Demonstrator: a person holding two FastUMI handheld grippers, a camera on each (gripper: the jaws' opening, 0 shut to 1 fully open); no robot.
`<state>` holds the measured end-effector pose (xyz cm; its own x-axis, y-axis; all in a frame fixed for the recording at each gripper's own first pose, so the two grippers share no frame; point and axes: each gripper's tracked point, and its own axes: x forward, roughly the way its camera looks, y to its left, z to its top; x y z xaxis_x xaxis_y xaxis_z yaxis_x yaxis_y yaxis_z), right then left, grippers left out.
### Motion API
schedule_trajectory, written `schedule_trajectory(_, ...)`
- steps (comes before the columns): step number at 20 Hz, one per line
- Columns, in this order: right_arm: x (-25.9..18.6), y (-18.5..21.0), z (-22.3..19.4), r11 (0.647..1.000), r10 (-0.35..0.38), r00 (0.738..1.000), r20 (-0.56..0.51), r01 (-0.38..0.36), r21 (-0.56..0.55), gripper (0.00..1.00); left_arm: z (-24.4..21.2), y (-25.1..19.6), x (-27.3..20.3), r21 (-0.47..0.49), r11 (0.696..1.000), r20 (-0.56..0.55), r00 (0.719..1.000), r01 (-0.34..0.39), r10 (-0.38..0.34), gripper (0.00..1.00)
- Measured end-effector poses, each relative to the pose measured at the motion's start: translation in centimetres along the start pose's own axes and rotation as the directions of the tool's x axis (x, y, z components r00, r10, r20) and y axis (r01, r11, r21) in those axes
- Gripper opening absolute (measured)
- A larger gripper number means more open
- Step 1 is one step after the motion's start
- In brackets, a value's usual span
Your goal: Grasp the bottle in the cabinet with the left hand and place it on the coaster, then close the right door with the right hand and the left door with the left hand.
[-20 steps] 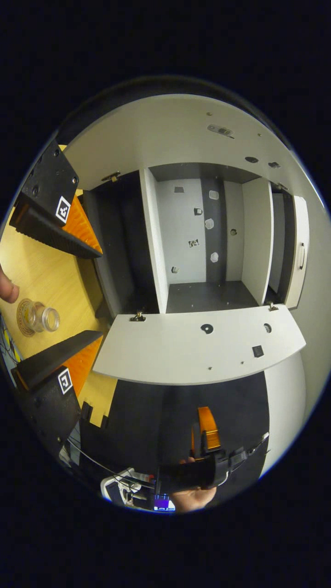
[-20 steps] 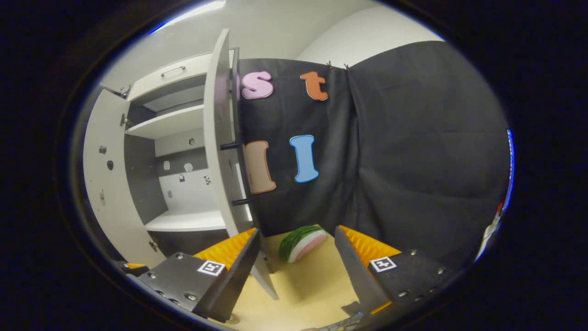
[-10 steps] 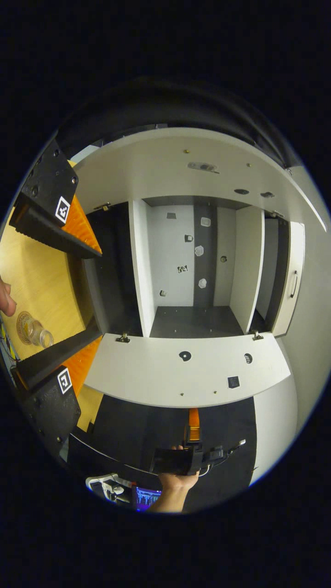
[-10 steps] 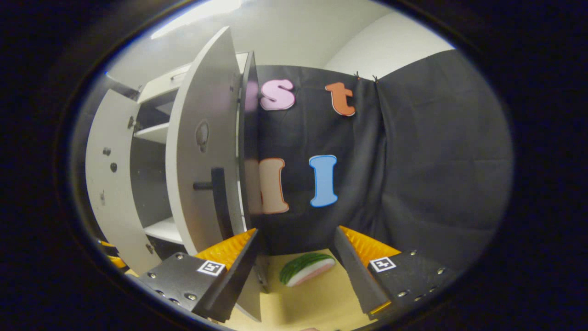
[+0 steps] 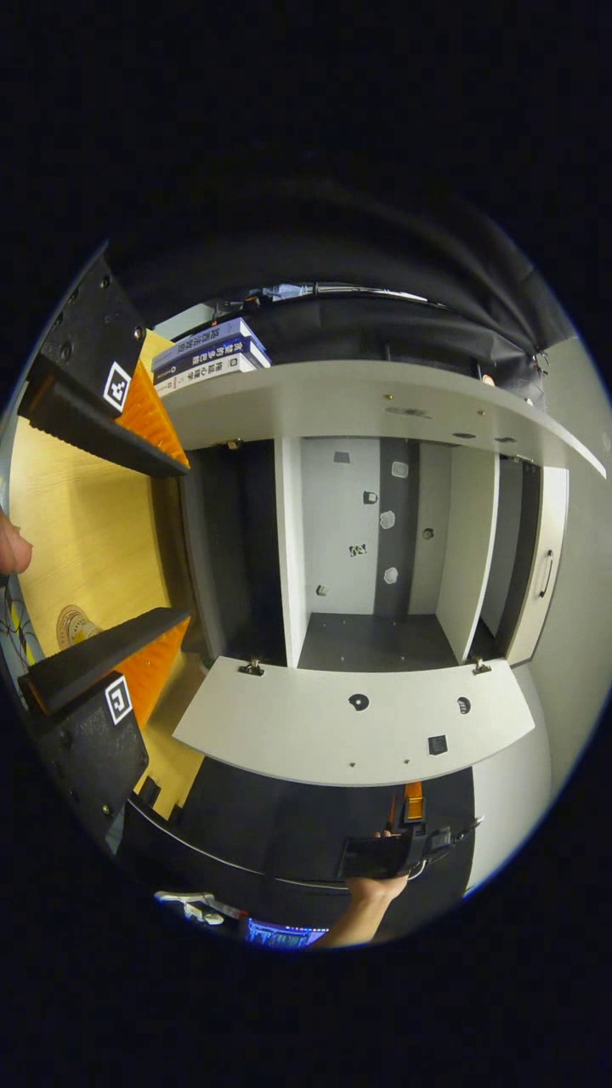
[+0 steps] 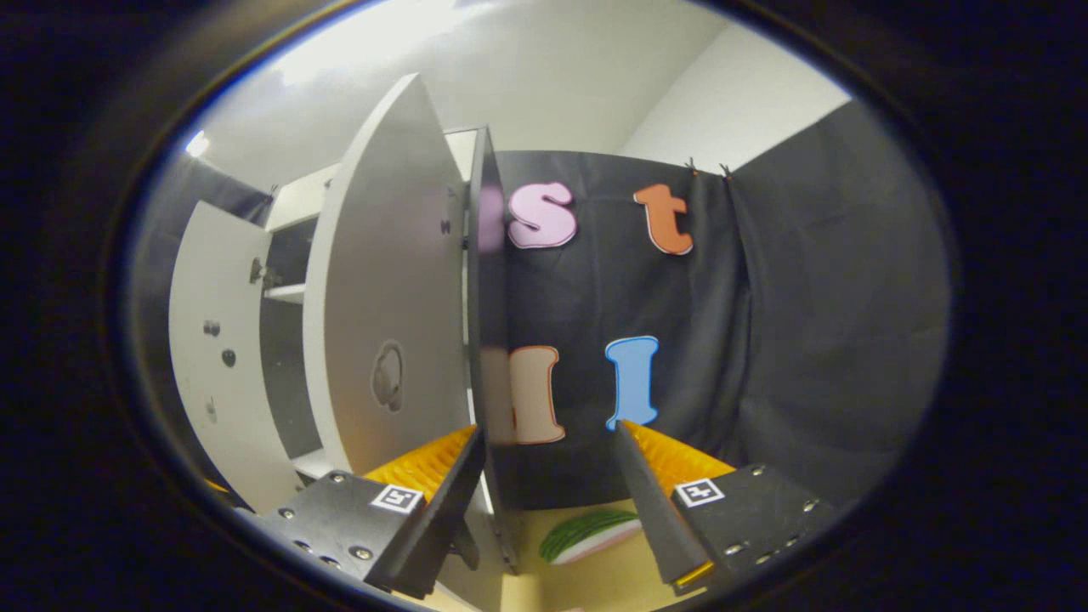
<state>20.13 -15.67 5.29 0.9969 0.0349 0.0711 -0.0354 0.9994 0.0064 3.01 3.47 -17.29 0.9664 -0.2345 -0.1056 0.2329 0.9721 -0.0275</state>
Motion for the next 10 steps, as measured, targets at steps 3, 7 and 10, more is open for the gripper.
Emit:
schedule_trajectory(3, -0.2, 0.8, -0.2, 0.999, -0.031, 0.999, -0.032, 0.032, 0.016, 0.9, -0.5, 1.3, -1.8, -0.018, 0.999, -0.006, 0.999, -0.049, 0.049, 0.96)
schedule_trajectory(7, -0.3, 2.9, -0.1, 1.0, 0.002, 1.0, -0.019, -0.002, 0.023, 0.9, -1.0, 3.2, -4.3, -0.035, 0.993, -0.025, 0.994, -0.109, 0.108, 0.97)
schedule_trajectory(10, -0.3, 5.1, 0.2, 0.998, 0.056, 0.998, -0.009, -0.056, -0.006, 0.9, -0.7, 4.6, -5.8, -0.029, 0.989, -0.021, 0.989, -0.144, 0.143, 0.97)
